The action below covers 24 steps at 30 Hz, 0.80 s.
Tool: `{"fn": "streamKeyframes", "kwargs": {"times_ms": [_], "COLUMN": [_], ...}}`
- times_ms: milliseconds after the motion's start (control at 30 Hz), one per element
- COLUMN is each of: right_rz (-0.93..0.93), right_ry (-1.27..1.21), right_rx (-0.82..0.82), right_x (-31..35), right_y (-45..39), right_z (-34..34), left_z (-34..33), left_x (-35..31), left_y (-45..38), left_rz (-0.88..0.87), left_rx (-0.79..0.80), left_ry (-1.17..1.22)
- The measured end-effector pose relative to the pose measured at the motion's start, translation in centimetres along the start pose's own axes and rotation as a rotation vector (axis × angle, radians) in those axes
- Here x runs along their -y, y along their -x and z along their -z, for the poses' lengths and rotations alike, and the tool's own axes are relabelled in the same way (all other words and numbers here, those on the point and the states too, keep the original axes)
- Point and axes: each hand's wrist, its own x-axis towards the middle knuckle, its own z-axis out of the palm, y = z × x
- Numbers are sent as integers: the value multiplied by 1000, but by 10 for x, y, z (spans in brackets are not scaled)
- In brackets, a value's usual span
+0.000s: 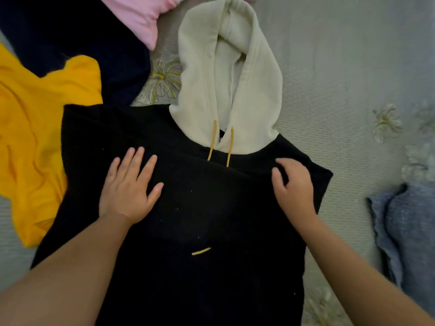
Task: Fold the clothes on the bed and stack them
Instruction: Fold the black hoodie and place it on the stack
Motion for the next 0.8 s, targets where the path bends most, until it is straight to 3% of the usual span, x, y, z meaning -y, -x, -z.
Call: {"fn": "streamKeyframes", "kwargs": {"times_ms": [267,400,533,667,800], "right_rz": [-593,-604,-391,48,665], "right_ry": [-462,-571,-670,-652,24], "right_rx": [59,-5,-26,90,299], "right_x": [16,31,43,49,22], "right_y": [-138,-154,-138,-79,0], "right_z": [-21,-30,-16,8,26], "left_z": [7,8,6,7,13], "left_x": [2,3,3,2,1], "left_y": [-4,-5,-5,-2,8], "left_rz": [0,12,-13,-8,31], "left_rx": [71,87,76,72,-28], "left_ry": [11,-4,35,32,193]}}
